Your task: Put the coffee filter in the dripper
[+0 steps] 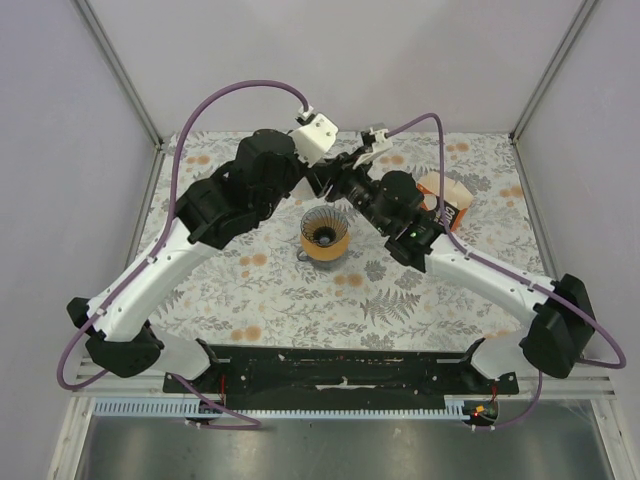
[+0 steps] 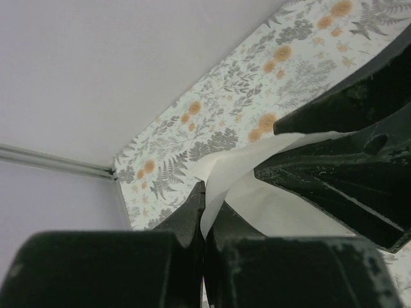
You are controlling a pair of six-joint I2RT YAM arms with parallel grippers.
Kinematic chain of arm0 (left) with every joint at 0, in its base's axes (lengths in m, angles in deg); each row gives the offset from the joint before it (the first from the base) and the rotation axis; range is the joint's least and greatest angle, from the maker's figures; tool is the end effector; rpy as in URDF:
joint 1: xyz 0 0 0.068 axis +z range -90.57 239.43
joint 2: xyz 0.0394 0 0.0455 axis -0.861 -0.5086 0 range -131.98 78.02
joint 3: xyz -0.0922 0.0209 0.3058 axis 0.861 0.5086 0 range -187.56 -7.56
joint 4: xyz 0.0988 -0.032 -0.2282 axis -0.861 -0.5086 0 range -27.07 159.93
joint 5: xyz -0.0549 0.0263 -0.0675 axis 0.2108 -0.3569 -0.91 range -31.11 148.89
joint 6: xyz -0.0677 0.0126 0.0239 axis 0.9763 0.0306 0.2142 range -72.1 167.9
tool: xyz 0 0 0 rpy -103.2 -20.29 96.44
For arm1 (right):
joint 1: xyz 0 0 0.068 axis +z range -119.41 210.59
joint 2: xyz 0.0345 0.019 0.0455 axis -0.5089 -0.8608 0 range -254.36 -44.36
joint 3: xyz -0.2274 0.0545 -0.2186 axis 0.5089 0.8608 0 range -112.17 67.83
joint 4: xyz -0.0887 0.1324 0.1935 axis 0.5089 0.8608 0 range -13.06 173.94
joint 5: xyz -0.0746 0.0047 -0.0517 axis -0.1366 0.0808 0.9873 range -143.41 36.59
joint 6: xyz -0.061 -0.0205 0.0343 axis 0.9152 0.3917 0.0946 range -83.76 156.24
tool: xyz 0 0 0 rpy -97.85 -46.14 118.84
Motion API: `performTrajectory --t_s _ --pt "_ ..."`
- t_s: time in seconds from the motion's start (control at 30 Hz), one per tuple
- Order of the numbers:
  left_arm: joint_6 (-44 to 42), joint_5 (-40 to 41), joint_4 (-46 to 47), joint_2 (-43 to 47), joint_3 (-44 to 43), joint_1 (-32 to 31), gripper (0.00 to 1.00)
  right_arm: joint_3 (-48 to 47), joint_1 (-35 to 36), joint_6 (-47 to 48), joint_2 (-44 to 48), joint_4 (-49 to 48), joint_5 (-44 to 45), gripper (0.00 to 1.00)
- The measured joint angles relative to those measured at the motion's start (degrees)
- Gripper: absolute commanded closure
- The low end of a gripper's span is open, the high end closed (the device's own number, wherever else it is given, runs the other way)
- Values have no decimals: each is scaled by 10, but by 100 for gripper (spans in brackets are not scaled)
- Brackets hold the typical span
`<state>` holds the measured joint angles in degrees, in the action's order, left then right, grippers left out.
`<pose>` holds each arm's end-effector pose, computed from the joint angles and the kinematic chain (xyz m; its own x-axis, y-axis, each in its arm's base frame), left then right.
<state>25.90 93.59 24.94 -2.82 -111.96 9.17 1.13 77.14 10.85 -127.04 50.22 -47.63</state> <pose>0.2028 -0.1898 0.5252 -0.1067 0.6101 -0.7851 0.3595 0.7599 0.5416 0.2473 0.2521 0.4419 -0.1647 0.4464 -0.8796 -0.6461 0.6250 0.4382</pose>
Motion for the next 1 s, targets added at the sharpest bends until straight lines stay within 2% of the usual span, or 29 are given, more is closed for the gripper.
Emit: performTrajectory --t_s 0.17,0.47,0.6,0.7,0.83,1.0 --pt "36 -63 -39 -1 0 10 98 7 -1 39 49 35 -4 56" --pt "94 -170 -77 -44 -26 53 98 7 -1 72 71 123 -9 84" --pt "112 -202 -85 -61 -25 75 98 7 -1 80 71 174 1 100" --pt "120 -219 -85 -68 -14 82 97 7 -3 86 71 211 6 100" --pt "129 -255 -89 -75 10 88 86 6 -18 87 69 268 -17 100" --pt "139 -296 -87 -78 33 105 58 -13 -51 83 41 330 -71 100"
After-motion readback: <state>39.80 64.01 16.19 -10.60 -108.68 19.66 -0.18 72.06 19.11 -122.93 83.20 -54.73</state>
